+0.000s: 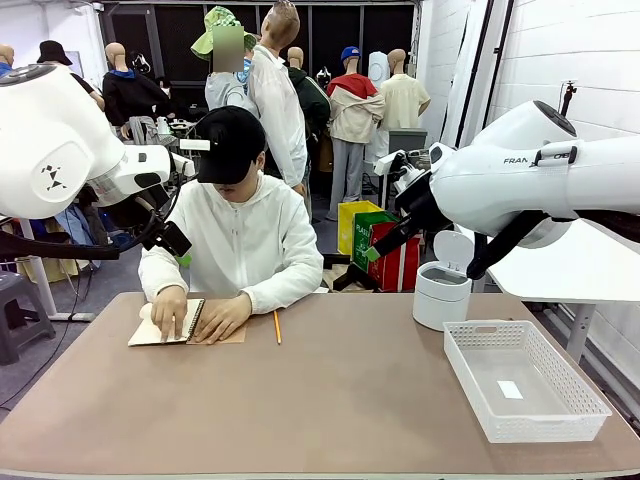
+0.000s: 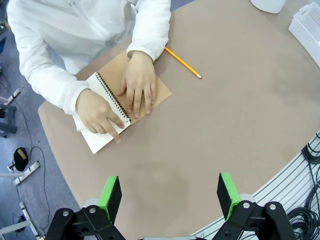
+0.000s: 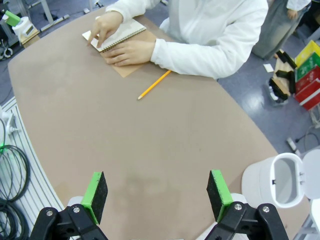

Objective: Sort the paper based on its condition.
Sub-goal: If a person hands you a paper, place it in the Organizing basket , and if it's crumpled, put it in the Trash can.

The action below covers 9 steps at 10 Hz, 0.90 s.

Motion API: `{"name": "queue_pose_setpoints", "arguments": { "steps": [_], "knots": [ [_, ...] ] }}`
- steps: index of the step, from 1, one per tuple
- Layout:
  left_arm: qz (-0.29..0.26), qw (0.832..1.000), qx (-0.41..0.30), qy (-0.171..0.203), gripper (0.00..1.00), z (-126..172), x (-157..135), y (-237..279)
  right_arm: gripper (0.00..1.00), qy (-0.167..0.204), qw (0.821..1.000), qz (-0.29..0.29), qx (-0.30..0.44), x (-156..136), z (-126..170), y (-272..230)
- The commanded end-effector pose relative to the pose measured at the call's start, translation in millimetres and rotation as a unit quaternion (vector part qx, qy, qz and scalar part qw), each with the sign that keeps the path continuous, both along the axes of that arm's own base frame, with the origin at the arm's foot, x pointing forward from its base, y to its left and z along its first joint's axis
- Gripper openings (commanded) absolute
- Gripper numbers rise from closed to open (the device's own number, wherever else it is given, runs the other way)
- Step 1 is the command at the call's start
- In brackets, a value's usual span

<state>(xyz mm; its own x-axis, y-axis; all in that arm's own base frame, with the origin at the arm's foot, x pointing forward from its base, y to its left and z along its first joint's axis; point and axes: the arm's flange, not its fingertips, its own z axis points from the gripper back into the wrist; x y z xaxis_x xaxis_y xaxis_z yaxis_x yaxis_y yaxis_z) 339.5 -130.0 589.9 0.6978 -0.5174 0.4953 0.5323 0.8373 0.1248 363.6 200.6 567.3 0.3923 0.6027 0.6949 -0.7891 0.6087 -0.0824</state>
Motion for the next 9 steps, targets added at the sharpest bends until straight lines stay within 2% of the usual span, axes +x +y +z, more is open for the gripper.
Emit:
{"name": "queue_pose_setpoints", "arguments": {
  "steps": [1, 9],
  "knots": [
    [-0.001, 1.000, 0.000, -0.001, 1.00, 0.4, 0.2, 1.4, 1.00, -0.002, 1.000, -0.005, -0.003, 0.6, -0.2, -0.9],
    [-0.001, 1.000, 0.000, -0.001, 1.00, 0.4, 0.2, 1.4, 1.00, -0.002, 1.000, -0.005, -0.003, 0.6, -0.2, -0.9]
  ]
}}
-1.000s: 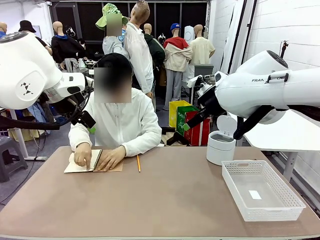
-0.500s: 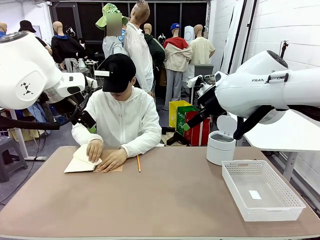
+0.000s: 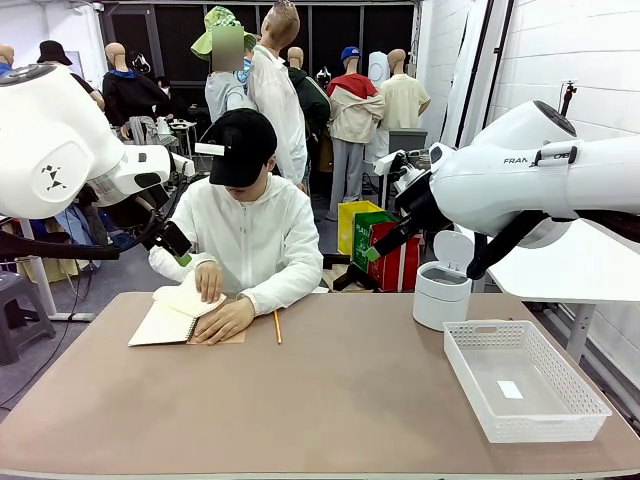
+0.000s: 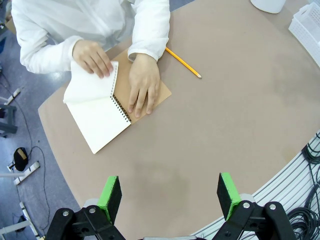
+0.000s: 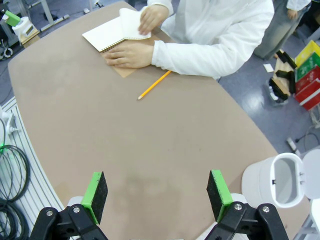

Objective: Sort the paper based on its condition.
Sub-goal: If a person hands you a paper, place it in the Organizing basket , and if it's crumpled, put it in the Trash can.

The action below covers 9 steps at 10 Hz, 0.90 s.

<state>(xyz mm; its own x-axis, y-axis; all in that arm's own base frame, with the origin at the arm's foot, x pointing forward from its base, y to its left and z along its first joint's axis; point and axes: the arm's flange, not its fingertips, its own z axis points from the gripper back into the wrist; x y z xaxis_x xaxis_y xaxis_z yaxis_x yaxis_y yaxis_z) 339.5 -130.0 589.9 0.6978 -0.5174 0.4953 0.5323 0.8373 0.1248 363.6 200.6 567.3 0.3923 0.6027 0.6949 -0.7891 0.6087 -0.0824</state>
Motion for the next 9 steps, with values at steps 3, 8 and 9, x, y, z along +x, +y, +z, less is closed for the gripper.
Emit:
{"name": "queue_pose_setpoints", "arguments": {
  "steps": [3, 8, 9],
  "knots": [
    [-0.001, 1.000, 0.000, -0.001, 1.00, 0.4, 0.2, 1.4, 1.00, -0.002, 1.000, -0.005, -0.003, 0.6, -0.2, -0.9],
    [-0.001, 1.000, 0.000, -0.001, 1.00, 0.4, 0.2, 1.4, 1.00, -0.002, 1.000, -0.005, -0.003, 0.6, -0.2, -0.9],
    [-0.001, 1.000, 0.000, -0.001, 1.00, 0.4, 0.2, 1.4, 1.00, -0.002, 1.000, -0.005, -0.003, 0.6, -0.2, -0.9]
  ]
}}
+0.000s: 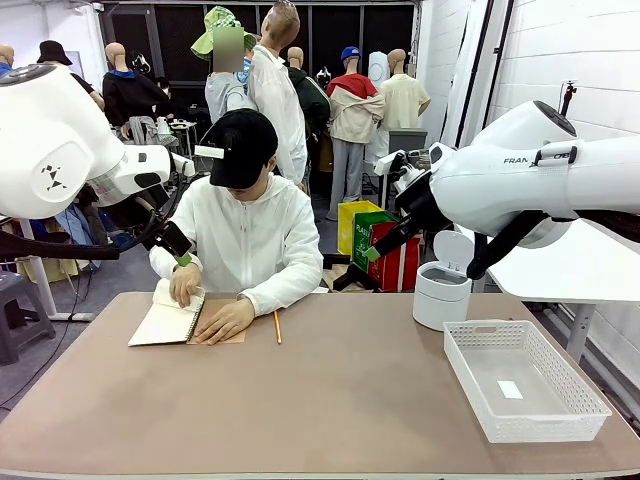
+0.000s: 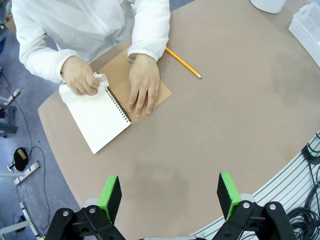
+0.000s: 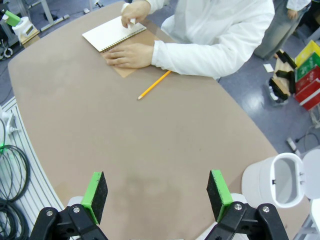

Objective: Sort the paper based on its condition.
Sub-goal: If a person hands you a paper, place it in the Organizing basket , and if it's crumpled, put it in the Trash can.

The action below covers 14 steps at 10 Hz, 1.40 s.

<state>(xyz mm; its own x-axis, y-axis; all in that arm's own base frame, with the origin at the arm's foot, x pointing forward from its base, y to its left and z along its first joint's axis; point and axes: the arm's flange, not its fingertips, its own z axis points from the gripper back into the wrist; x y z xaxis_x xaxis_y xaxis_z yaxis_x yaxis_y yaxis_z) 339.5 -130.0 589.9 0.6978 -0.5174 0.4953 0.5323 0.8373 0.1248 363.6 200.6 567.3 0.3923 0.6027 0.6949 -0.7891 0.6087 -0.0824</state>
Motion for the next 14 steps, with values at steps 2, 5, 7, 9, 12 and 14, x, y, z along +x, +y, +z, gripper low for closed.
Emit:
{"name": "queue_pose_setpoints", "arguments": {
  "steps": [2, 5, 7, 9, 12, 14],
  "knots": [
    [-0.001, 1.000, 0.000, -0.001, 1.00, 0.4, 0.2, 1.4, 1.00, -0.002, 1.000, -0.005, -0.003, 0.6, -0.2, -0.9],
    [-0.001, 1.000, 0.000, -0.001, 1.00, 0.4, 0.2, 1.4, 1.00, -0.002, 1.000, -0.005, -0.003, 0.6, -0.2, -0.9],
    [-0.001, 1.000, 0.000, -0.001, 1.00, 0.4, 0.2, 1.4, 1.00, -0.002, 1.000, -0.005, -0.003, 0.6, -0.2, -0.9],
    [-0.001, 1.000, 0.000, -0.001, 1.00, 0.4, 0.2, 1.4, 1.00, -0.002, 1.000, -0.005, -0.003, 0.6, -0.2, -0.9],
    [-0.001, 1.000, 0.000, -0.001, 1.00, 0.4, 0.2, 1.4, 1.00, -0.002, 1.000, -0.005, -0.003, 0.6, -0.2, -0.9],
    [-0.001, 1.000, 0.000, -0.001, 1.00, 0.4, 0.2, 1.4, 1.00, -0.002, 1.000, -0.005, -0.003, 0.6, -0.2, -0.9]
  ]
}}
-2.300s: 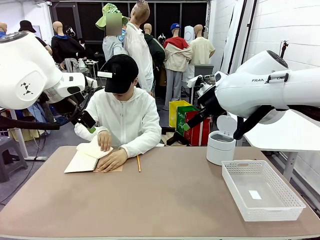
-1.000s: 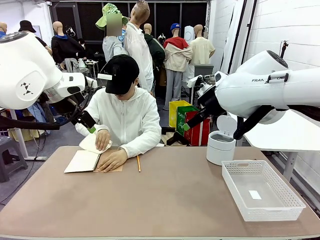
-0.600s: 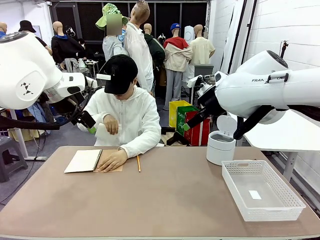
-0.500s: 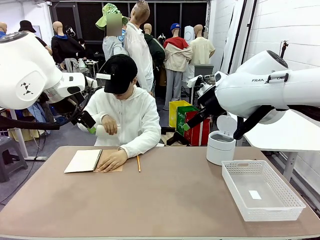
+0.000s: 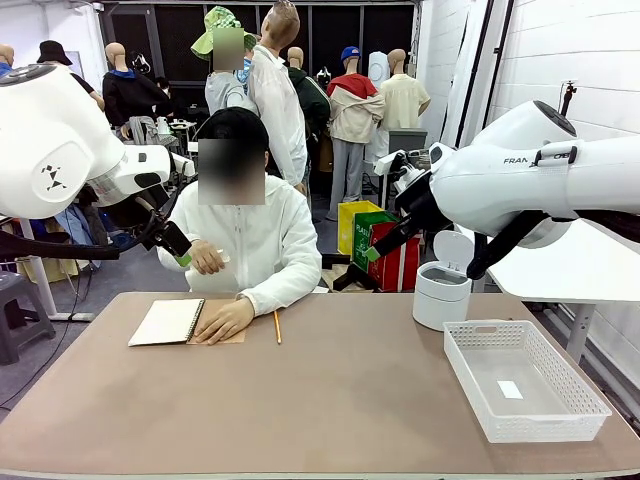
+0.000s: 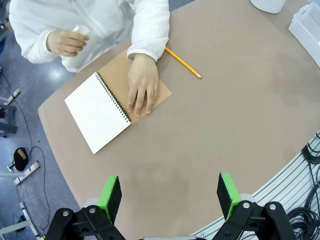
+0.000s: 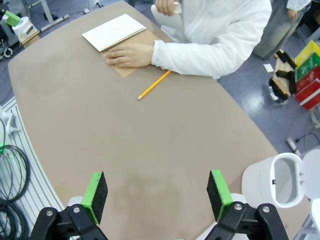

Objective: Sort the paper based on its condition.
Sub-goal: If a person hands you a paper, place it in the Organizing basket , and if it's crumpled, put it in the Trash can.

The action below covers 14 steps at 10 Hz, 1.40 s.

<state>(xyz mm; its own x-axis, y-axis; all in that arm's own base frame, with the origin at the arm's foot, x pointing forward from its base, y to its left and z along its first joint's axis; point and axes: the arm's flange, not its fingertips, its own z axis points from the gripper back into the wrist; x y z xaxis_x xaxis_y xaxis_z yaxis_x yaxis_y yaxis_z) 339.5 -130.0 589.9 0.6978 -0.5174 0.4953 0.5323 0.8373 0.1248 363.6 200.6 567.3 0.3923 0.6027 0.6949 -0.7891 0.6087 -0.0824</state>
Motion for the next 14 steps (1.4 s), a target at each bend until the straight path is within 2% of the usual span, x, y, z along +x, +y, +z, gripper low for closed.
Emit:
{"name": "queue_pose_setpoints", "arguments": {
  "steps": [1, 14],
  "knots": [
    [-0.001, 1.000, 0.000, -0.001, 1.00, 0.4, 0.2, 1.4, 1.00, -0.002, 1.000, -0.005, -0.003, 0.6, -0.2, -0.9],
    [-0.001, 1.000, 0.000, -0.001, 1.00, 0.4, 0.2, 1.4, 1.00, -0.002, 1.000, -0.005, -0.003, 0.6, -0.2, -0.9]
  ]
}}
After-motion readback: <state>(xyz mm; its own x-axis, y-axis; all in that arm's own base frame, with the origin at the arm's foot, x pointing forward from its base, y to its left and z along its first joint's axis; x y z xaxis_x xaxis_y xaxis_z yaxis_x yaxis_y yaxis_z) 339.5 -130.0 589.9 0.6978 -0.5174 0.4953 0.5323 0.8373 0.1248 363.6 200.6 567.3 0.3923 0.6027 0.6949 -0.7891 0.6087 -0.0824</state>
